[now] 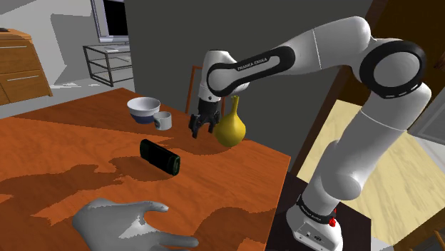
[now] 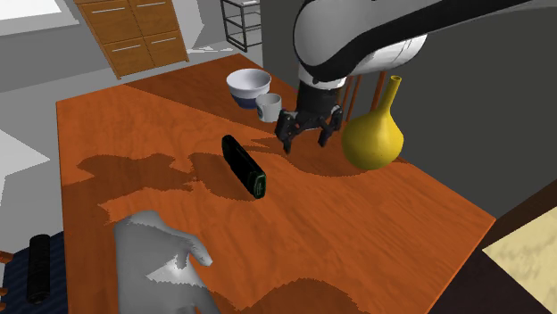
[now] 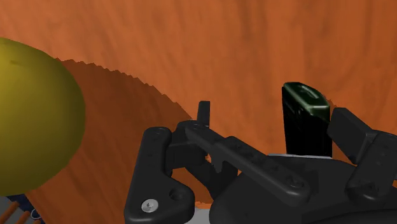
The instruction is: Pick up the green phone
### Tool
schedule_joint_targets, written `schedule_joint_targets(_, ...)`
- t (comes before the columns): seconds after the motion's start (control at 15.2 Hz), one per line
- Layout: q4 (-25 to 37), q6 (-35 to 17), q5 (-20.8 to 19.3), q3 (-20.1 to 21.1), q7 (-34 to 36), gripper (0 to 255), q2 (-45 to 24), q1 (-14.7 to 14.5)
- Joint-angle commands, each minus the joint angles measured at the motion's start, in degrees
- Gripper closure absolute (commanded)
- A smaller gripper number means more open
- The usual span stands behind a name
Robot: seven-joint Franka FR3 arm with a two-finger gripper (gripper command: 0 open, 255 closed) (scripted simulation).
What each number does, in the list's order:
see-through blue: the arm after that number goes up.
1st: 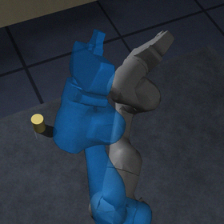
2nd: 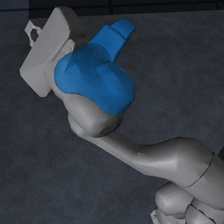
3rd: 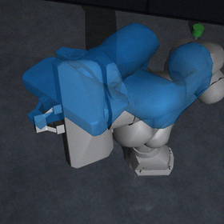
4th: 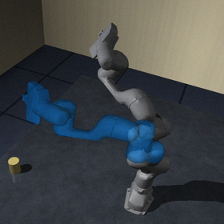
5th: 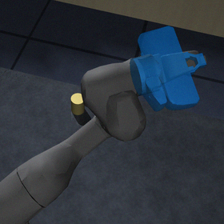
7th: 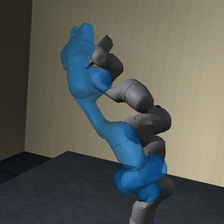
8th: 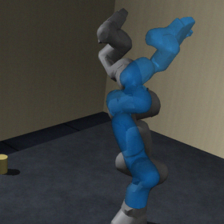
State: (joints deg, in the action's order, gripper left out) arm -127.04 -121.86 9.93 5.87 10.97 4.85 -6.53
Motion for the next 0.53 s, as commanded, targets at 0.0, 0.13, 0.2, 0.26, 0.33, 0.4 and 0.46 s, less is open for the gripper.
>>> schedule_joint_targets(0.0,2.6,-2.3,-0.4,0.8,0.5,0,-4.1,-0.7)
schedule_joint_targets(0.13,5.7,-3.9,-1.0,1.4,0.9,0,-8.1,-1.3)
schedule_joint_targets(0.2,7.3,-4.6,-1.4,1.7,1.2,0,-10.2,-1.6)
schedule_joint_targets(0.26,9.1,-5.2,-1.8,1.9,1.5,0,-12.2,-1.9)
schedule_joint_targets(0.33,10.9,-5.7,-2.3,2.1,1.8,0,-14.2,-2.3)
schedule_joint_targets(0.4,12.7,-6.2,-2.7,2.3,2.0,0,-16.3,-2.7)
schedule_joint_targets(0.46,14.7,-6.6,-3.2,2.5,2.3,0,-18.3,-3.1)
